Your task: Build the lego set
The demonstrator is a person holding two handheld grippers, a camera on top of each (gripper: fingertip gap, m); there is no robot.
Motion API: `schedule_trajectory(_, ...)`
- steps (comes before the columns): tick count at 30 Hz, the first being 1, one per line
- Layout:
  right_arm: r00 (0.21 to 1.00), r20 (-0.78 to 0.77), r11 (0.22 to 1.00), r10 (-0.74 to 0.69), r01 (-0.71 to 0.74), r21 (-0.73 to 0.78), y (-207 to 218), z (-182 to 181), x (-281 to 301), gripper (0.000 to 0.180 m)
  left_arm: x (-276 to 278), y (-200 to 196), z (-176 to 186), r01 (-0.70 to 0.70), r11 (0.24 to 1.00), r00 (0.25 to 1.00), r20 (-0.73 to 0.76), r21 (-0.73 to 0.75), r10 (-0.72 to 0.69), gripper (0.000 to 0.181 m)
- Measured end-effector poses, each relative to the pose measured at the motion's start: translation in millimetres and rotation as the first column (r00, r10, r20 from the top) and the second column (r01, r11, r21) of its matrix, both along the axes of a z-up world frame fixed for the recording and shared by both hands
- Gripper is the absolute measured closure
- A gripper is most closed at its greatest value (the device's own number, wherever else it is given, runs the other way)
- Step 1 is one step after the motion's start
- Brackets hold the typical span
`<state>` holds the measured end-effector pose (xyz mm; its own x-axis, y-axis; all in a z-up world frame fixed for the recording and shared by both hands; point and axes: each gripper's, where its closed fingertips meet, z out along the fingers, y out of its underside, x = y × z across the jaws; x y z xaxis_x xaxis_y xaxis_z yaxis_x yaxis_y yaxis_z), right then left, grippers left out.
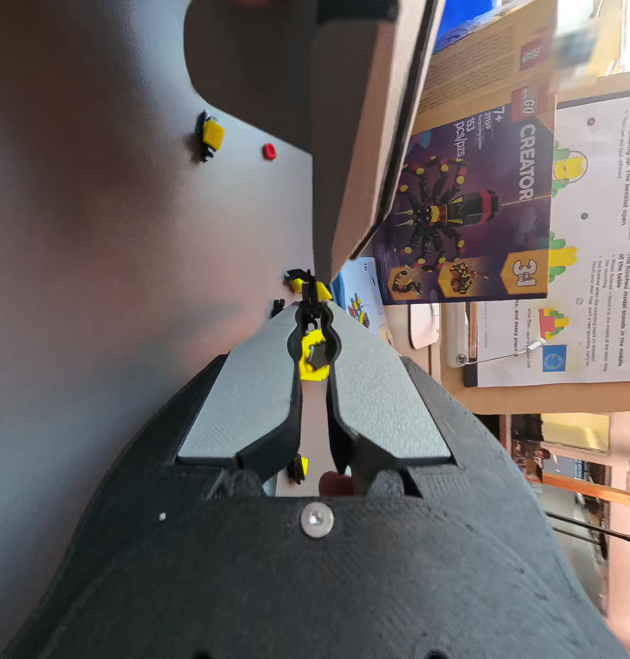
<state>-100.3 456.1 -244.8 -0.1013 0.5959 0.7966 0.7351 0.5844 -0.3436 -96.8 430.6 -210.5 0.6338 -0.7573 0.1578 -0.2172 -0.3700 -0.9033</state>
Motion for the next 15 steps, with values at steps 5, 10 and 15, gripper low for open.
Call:
schedule_trajectory(5,0.983,-0.171,0.966,0.061,-0.101,-0.238,-14.0,10.6,-6.1,0.174,0.7,-2.1,-9.0,0.077,0.974,0.965,-0.261,0.214,-0.019,0.131)
schedule_trajectory(10,0.965,-0.232,0.926,0.119,-0.192,-0.324,-25.5,16.6,-5.1,0.174,12.1,-1.1,-24.7,0.177,0.906,0.890,-0.456,0.385,0.019,0.128)
schedule_trajectory(15,0.969,-0.188,0.925,0.158,-0.211,-0.315,-33.2,8.7,-7.2,0.174,18.2,-2.1,-19.4,0.225,0.843,0.872,-0.486,0.488,0.049,0.129)
